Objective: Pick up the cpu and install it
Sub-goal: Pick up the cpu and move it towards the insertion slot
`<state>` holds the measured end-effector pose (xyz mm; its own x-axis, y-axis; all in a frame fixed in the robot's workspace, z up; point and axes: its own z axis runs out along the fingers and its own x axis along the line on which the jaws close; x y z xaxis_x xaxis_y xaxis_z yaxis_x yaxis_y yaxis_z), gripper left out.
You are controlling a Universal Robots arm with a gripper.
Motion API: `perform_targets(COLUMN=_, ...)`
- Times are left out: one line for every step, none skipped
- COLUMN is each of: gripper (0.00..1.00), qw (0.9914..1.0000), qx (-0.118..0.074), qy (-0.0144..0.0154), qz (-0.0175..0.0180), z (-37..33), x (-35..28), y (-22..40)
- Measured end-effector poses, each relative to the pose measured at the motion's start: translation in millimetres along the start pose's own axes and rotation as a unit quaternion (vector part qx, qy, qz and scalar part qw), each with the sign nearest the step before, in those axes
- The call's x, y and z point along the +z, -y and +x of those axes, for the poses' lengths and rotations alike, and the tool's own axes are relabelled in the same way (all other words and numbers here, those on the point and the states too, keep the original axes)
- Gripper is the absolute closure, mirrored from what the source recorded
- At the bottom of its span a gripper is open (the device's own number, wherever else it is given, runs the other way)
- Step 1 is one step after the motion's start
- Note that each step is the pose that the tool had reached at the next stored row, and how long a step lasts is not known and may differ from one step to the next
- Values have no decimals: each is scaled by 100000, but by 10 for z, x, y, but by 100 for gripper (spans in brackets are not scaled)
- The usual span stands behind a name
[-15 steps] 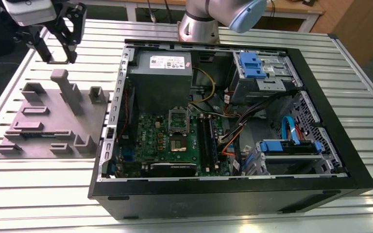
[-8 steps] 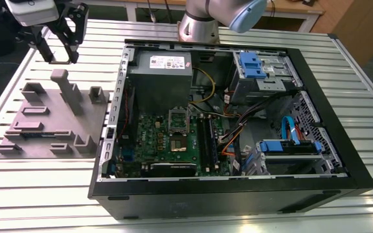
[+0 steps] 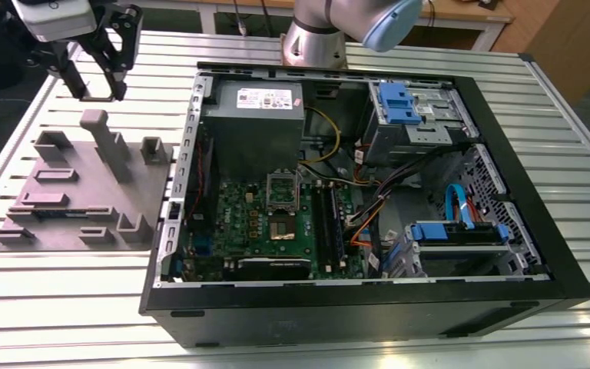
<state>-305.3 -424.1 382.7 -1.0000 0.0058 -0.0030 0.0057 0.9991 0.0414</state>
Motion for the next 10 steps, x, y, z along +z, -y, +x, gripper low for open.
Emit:
perform_targets(gripper=53, qw=100000, qx=-4, qy=2, qz=-3, z=-3, x=0, y=0)
perform_targets(gripper=53, qw=100000, qx=0, qy=-1, qz=2, z=-6, x=0, y=0)
perform_targets(gripper=53, qw=100000, qx=-1, qy=-2, qz=1, z=-52, x=0, y=0)
perform_targets(gripper=53, qw=100000, qx=-1, qy=-2, qz=2, z=-55, x=0, y=0)
perform_targets(gripper=53, qw=100000, qx=-2, qy=1, qz=1, z=-58, x=0, y=0)
perform_targets(gripper=53, qw=100000, qx=-2, qy=0, qz=0, z=-62, x=0, y=0)
perform_targets(gripper=53, qw=100000, qx=-2, qy=-3, qz=1, z=-66, x=0, y=0)
perform_targets(gripper=53, qw=100000, qx=-2, qy=-3, qz=1, z=-70, x=0, y=-1)
perform_targets(gripper=53, qw=100000, qx=-3, qy=-2, qz=2, z=-73, x=0, y=0)
perform_targets(gripper=53, qw=100000, qx=-2, qy=-2, qz=1, z=-77, x=0, y=-1)
